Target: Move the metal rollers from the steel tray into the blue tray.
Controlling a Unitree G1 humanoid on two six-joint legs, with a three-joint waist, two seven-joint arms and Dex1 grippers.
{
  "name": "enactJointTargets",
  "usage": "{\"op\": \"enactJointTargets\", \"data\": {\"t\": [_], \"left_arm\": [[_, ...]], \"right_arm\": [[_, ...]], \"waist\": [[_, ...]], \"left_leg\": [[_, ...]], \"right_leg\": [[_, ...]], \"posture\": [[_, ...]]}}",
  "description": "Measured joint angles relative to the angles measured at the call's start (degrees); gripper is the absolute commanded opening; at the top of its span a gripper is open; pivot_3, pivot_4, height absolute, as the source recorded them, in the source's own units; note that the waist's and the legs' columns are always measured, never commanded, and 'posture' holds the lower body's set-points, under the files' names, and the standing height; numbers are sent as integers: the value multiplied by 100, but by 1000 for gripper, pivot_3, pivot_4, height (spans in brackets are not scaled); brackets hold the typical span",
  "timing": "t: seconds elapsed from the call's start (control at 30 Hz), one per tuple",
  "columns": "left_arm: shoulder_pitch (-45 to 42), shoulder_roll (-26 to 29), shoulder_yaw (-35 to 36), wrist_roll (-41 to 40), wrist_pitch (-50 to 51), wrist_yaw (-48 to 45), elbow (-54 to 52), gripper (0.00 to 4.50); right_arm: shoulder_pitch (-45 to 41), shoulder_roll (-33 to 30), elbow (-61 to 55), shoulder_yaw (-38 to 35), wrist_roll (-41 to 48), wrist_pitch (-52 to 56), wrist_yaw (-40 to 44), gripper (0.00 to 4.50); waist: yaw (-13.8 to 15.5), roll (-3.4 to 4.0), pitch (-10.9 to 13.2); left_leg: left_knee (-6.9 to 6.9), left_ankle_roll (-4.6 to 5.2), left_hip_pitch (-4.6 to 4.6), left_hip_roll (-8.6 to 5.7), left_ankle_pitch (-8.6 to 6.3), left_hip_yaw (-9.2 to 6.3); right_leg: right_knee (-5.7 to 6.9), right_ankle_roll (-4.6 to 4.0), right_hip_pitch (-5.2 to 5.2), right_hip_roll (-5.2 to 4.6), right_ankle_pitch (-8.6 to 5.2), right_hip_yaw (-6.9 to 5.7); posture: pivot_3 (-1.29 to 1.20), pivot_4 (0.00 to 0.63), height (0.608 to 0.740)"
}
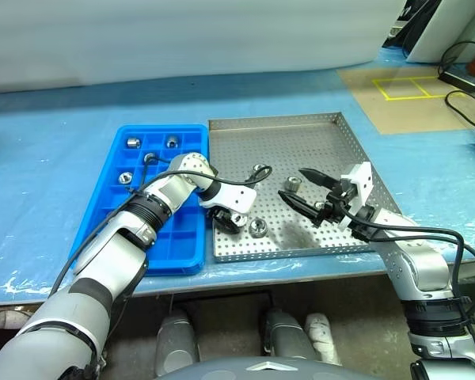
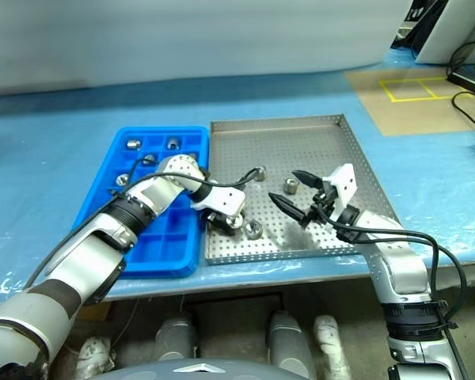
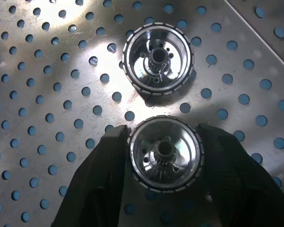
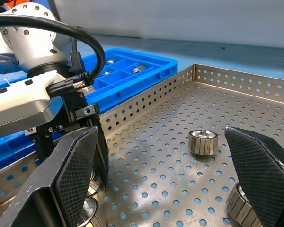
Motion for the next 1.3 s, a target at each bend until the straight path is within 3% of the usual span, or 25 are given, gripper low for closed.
{"op": "enactJointTargets", "data": {"t": [0.07,0.53,0.7,0.8,0.9,1.1,1.3], "left_arm": [[14,3,4,-9,16,-68,-6,1724],[147,177,-104,112,-422,425,-286,1712],[135,-20,609,-360,89,939,-225,1712],[192,18,993,-894,574,855,-822,1712],[353,304,1208,-1269,924,646,-1634,1712],[1356,1462,1826,-2007,1961,387,-3231,1712],[1914,2244,2816,-2140,2414,1079,-3534,1712]], "right_arm": [[0,1,0,5,-8,-18,1,4500],[-98,2,13,15,-47,-54,86,4500],[-190,21,61,29,-53,-62,169,4500],[-301,42,83,47,-49,-65,275,4500],[-377,52,89,79,-27,-63,395,4500],[-508,138,108,272,126,16,799,4500],[-705,333,130,599,172,79,1128,4500]], "waist": [[0,0,0],[12,0,0],[36,-3,2],[30,-3,3],[6,-3,3],[21,2,6],[182,4,7]], "left_leg": [[0,0,0,-1,0,0],[-1,-1,8,-2,1,0],[0,0,-12,-3,1,0],[-6,-1,-30,-1,1,0],[-17,-8,-26,4,-7,0],[-29,-18,-28,16,-9,-1],[-24,-19,-24,10,-8,-1]], "right_leg": [[0,0,0,0,0,0],[2,1,5,-2,3,0],[-6,1,-3,-3,4,-1],[-12,1,-17,-2,5,-1],[-14,-1,-21,4,3,-3],[-15,-10,-28,8,-5,-14],[-12,-8,-27,-2,-7,-21]], "posture": [[-210,150,740],[-184,150,740],[-157,150,740],[-136,150,740],[-105,150,740],[-4,150,740],[110,150,740]]}}
